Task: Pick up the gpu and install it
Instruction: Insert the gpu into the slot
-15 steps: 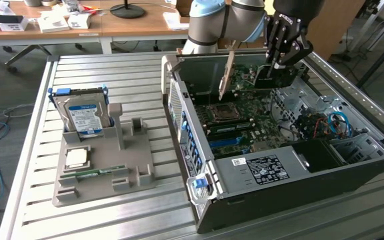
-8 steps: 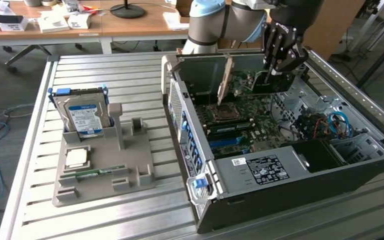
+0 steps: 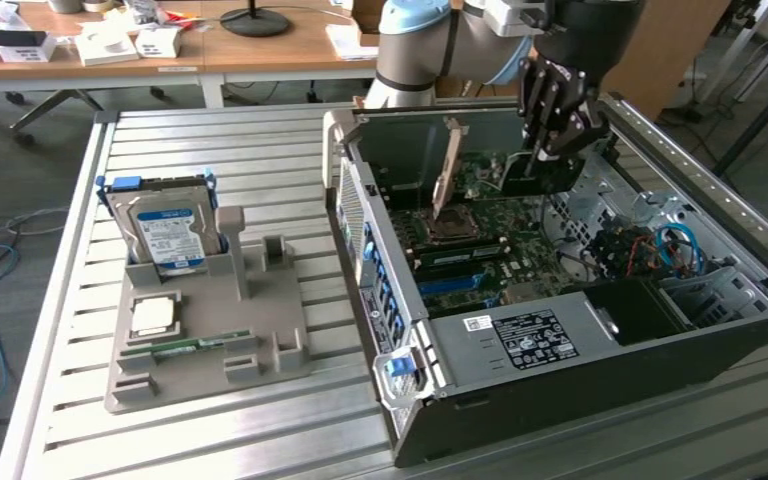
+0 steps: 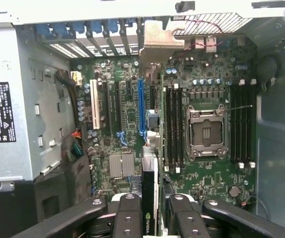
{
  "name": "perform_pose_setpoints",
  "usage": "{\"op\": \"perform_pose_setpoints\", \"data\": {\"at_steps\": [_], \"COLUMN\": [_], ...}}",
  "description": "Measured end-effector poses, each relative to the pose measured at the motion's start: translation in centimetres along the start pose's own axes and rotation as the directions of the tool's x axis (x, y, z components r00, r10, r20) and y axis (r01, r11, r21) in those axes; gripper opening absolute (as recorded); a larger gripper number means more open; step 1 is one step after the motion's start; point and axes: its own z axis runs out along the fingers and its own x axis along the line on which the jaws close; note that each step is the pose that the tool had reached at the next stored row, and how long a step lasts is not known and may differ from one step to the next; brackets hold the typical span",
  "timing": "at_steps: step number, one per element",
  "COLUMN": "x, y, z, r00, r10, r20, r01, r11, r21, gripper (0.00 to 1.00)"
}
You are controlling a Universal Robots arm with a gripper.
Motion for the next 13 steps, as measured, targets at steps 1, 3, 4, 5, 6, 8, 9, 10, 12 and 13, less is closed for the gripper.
{"op": "perform_pose_setpoints", "data": {"at_steps": [1,3,4,5,6,8,9,10,12,13], "x": [0.0,0.0,0.0,0.0,0.0,0.0,0.0,0.0,0.0,0.0], "y": [0.0,0.0,0.0,0.0,0.0,0.0,0.0,0.0,0.0,0.0], "z": [0.06,0.07,0.08,0.08,0.08,0.08,0.08,0.08,0.09,0.08], "r00": [1.0,1.0,1.0,1.0,1.0,1.0,1.0,1.0,1.0,1.0], "r10": [0.0,0.0,0.0,0.0,0.0,0.0,0.0,0.0,0.0,0.0], "r20": [0.0,0.0003,0.0003,0.0004,0.0004,0.0005,0.0004,0.0005,0.0005,0.0005], "r01": [0.0,0.0,0.0,0.0,0.0,0.0,0.0,0.0,0.0,0.0], "r11": [1.0,1.0,1.0,1.0,1.0,1.0,1.0,1.0,1.0,1.0], "r21": [0.0001,0.0002,0.0002,0.0002,0.0002,0.0002,0.0002,0.0002,0.0002,0.0002], "gripper": [0.26,0.26,0.26,0.26,0.26,0.26,0.26,0.26,0.26,0.26]}}
